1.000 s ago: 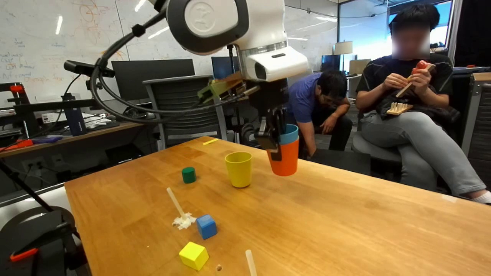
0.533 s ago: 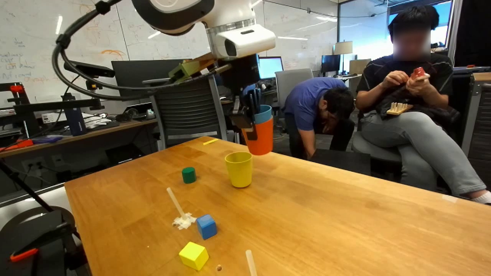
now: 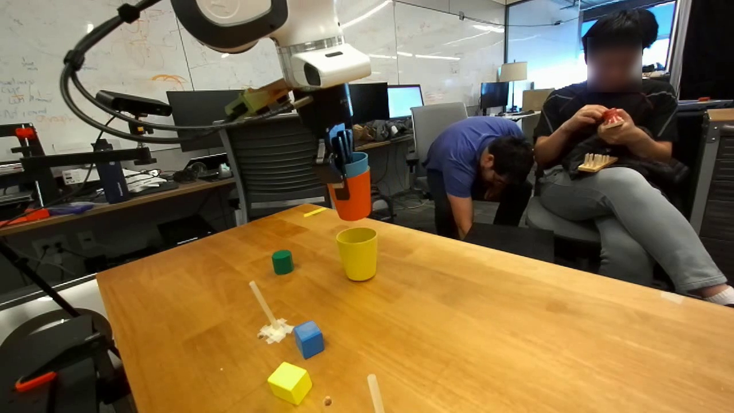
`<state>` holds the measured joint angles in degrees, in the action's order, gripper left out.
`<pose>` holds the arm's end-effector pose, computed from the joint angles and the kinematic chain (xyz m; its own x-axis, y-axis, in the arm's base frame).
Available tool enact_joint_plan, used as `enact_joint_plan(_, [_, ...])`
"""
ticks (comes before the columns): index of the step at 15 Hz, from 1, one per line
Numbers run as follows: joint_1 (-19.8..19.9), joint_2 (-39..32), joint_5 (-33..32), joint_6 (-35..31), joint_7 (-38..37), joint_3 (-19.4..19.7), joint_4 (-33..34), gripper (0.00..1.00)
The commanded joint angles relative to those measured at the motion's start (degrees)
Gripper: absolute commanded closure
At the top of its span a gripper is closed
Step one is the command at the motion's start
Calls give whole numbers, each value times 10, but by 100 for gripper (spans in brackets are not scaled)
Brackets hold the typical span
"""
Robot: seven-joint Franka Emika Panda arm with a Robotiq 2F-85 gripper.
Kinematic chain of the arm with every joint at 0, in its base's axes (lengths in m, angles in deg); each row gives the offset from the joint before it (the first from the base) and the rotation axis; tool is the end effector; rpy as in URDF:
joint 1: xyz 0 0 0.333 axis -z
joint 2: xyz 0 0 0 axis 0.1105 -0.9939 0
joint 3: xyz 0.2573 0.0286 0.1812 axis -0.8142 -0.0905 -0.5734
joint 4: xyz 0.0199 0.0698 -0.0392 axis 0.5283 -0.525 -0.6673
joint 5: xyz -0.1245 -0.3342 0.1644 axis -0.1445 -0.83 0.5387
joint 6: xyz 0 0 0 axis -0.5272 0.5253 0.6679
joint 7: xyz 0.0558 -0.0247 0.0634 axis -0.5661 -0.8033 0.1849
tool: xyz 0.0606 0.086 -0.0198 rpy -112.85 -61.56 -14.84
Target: Stack the three cups
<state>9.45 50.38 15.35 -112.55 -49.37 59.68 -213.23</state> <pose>0.5383 -0.0804 0.3407 0.5991 -0.8001 0.0311 -0.7733 -0.5883 -0.2363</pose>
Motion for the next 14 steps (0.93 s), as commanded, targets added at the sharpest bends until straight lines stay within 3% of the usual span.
enact_joint_plan(1, [-5,1,14,-7,17,-10,-9,98])
enact_joint_plan(14, [-9,-60,5,-60,5,-5,7,98])
